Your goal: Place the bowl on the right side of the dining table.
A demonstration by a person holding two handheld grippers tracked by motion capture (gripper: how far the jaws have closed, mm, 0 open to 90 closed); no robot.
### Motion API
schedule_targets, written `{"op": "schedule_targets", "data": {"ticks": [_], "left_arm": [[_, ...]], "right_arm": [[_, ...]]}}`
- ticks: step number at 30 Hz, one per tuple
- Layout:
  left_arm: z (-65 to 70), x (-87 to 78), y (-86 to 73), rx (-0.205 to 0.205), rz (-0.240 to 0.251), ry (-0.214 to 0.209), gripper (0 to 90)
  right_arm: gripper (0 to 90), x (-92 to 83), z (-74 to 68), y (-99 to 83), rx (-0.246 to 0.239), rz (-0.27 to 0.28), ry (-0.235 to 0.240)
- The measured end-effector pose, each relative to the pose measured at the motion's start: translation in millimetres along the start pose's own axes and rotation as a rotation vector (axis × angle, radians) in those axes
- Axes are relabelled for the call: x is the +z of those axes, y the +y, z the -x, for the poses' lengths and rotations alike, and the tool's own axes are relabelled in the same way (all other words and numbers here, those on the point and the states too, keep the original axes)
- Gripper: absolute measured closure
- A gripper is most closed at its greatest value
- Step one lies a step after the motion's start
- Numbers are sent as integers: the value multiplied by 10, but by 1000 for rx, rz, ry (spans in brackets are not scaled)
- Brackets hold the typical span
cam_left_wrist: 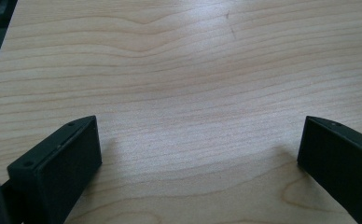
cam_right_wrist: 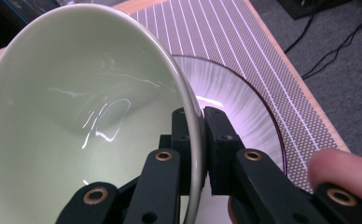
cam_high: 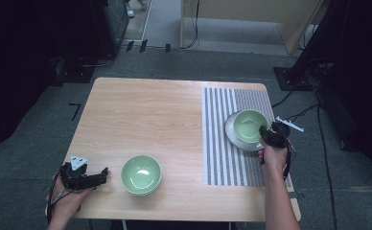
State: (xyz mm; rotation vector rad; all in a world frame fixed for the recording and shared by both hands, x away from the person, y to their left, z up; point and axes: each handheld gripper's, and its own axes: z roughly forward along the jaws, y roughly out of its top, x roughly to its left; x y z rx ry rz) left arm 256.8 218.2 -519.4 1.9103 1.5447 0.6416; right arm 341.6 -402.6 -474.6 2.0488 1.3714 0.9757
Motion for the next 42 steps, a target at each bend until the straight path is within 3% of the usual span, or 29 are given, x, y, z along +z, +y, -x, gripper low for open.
{"op": "schedule_targets", "data": {"ticks": [5,15,27,29,35,38,40,42], "left_arm": [[0,1,0,0,1,0,0],[4,3,2,-2,1,2,0],[4,3,2,-2,1,2,0],[4,3,2,-2,1,2,0],[4,3,2,-2,1,2,0],[4,3,2,-2,1,1,0],[4,3,2,-2,1,2,0],[4,3,2,-2,1,2,0]], "right_arm": [[838,27,27,-3,9,-42,4],[817,97,104,44,81,-120,30],[713,152,120,95,132,-121,53],[666,150,120,97,131,-117,67],[404,106,131,116,105,-56,103],[291,71,148,116,72,-3,124],[204,36,146,106,38,40,169],[146,4,130,108,0,54,173]]}}
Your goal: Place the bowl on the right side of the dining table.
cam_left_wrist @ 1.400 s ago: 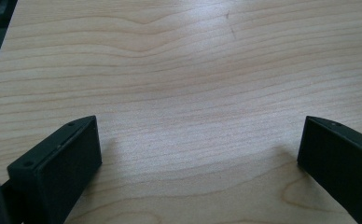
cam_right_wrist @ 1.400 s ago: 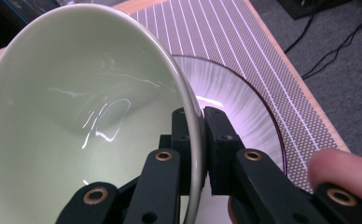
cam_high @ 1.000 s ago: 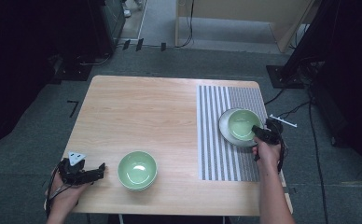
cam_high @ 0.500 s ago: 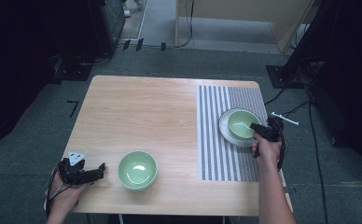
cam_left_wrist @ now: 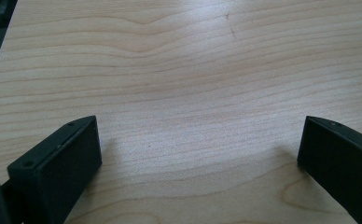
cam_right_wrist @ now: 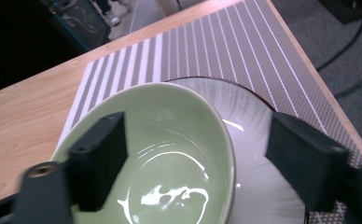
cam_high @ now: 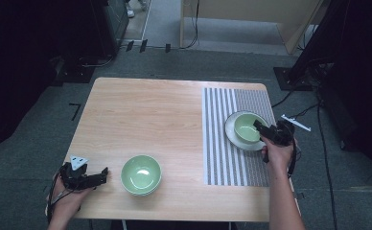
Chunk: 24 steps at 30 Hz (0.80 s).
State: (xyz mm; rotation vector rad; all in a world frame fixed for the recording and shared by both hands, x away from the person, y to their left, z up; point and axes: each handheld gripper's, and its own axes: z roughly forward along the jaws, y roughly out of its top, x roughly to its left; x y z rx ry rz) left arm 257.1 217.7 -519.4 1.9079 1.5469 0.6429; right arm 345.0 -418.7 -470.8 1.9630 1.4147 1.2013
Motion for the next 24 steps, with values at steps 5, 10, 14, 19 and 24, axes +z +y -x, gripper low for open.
{"op": "schedule_targets", "data": {"ticks": [5,10,14,19,24], "left_arm": [[0,0,0,0,0,0,0],[0,0,0,0,0,0,0],[0,0,0,0,0,0,0],[0,-1,0,0,-1,0,0],[0,0,0,0,0,0,0]], "right_arm": [[0,-54,-92,6,-70,13,26],[0,-121,-174,-12,-122,28,20],[0,-171,-210,-23,-147,43,21],[0,-225,-226,-56,-163,47,17],[0,-286,-233,-99,-177,54,12]]}}
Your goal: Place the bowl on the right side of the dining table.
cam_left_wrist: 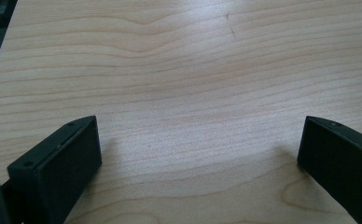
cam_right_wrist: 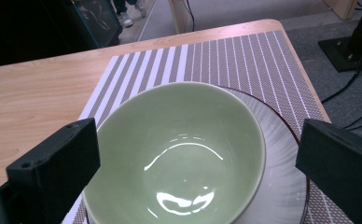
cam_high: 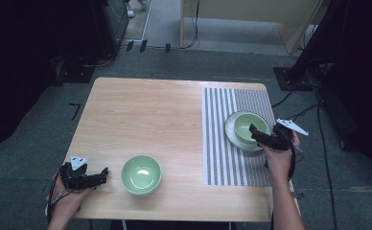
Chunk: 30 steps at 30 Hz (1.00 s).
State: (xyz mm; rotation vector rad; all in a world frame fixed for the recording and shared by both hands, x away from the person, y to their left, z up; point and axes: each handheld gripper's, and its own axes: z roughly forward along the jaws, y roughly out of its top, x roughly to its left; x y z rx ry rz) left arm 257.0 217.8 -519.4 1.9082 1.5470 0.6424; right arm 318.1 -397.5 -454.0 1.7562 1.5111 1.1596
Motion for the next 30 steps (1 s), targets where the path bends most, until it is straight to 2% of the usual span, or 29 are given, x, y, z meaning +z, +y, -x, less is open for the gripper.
{"op": "schedule_targets", "data": {"ticks": [20,30], "left_arm": [[0,0,0,0,0,0,0],[1,0,0,-1,0,0,0]], "right_arm": [[0,-293,-59,-116,-60,38,26],[0,-384,-14,-217,-65,35,22]]}}
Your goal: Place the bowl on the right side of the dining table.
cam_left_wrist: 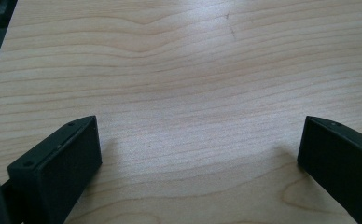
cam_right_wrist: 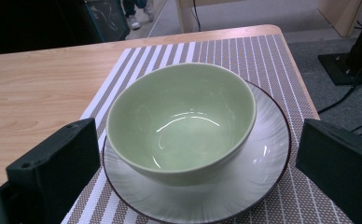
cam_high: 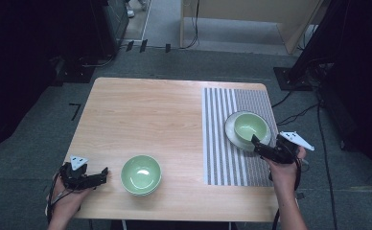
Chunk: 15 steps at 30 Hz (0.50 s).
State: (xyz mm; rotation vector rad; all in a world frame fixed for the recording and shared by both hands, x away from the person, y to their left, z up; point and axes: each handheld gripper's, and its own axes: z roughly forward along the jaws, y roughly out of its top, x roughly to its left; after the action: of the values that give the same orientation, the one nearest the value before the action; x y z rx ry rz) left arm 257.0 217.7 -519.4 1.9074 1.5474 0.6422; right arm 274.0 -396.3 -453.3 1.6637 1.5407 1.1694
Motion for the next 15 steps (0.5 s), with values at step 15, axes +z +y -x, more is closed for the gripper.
{"op": "schedule_targets", "data": {"ticks": [15], "left_arm": [[0,0,0,0,0,0,0]], "right_arm": [[0,-139,76,-140,-7,-11,-3]]}}
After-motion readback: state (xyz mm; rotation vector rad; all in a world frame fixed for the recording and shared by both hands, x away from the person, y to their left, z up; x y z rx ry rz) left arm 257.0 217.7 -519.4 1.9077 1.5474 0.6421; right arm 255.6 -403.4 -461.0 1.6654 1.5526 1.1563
